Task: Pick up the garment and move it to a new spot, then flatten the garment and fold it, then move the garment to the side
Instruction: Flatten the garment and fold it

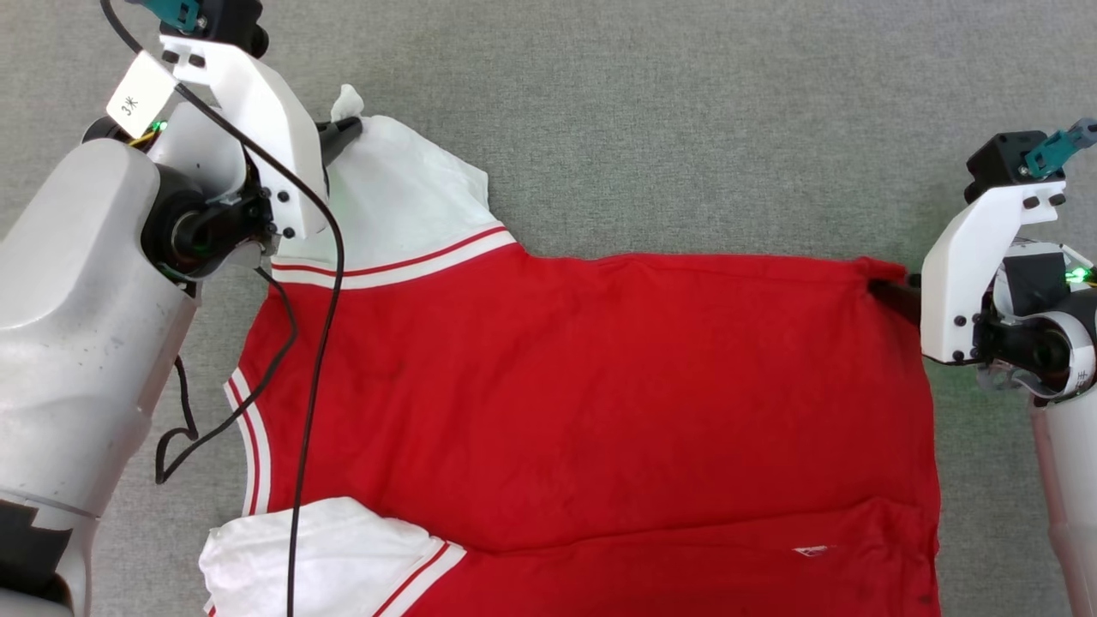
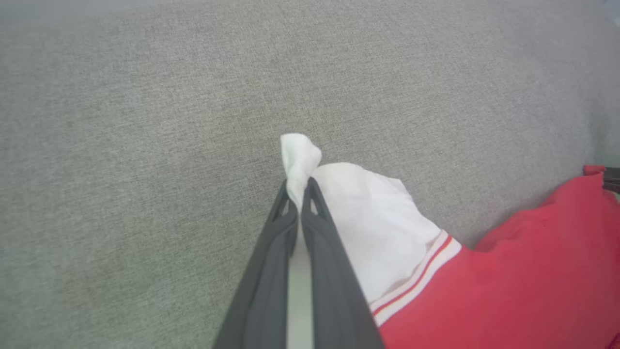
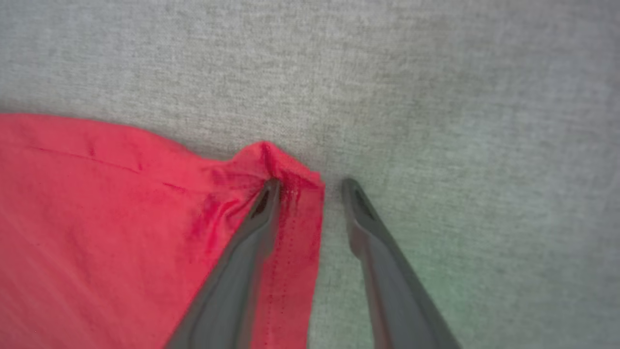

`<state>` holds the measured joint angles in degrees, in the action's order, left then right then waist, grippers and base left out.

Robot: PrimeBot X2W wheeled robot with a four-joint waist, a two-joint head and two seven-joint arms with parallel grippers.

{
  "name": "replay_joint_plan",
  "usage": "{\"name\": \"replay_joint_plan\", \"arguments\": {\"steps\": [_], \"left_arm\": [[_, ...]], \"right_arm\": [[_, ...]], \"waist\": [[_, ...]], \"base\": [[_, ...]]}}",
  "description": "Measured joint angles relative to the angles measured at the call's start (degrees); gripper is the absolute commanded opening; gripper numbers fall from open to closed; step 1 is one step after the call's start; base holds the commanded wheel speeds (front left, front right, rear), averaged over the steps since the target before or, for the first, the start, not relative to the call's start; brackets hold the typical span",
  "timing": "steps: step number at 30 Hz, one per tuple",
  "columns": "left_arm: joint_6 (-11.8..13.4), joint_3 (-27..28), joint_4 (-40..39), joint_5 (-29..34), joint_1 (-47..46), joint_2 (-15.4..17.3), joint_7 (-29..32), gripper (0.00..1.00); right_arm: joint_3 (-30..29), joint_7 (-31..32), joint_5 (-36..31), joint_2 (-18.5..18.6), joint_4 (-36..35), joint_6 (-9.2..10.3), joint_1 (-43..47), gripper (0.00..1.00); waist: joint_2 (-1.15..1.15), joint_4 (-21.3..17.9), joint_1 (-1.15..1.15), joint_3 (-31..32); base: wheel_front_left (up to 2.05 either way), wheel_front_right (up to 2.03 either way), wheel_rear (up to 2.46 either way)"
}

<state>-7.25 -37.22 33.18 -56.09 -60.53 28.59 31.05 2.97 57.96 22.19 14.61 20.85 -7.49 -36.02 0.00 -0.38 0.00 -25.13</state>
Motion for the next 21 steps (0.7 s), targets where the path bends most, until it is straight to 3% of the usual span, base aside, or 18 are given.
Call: {"name": "replay_joint_plan", "arguments": {"steps": [12,21], "left_arm": [[-0.1,0.5,-0.3,-1.4,3.6,1.5,-4.8,0.00],[1.5,2.3,-7.8,-3.7,17.0,5.3,-10.4,0.00]], "right_arm": [[-3.6,-4.4,-0.2,-1.3,-5.1,-0.01,2.9,0.00],[-8.5,-7.0,-0.1,-2.5,-12.7,-0.01,15.1,0.00]], "waist": [[0.00,1.0,0.01,5.0],[0.00,2.0,0.00,12.3]], "base": [[0.00,0.00,0.00],[0.00,0.00,0.00]]}}
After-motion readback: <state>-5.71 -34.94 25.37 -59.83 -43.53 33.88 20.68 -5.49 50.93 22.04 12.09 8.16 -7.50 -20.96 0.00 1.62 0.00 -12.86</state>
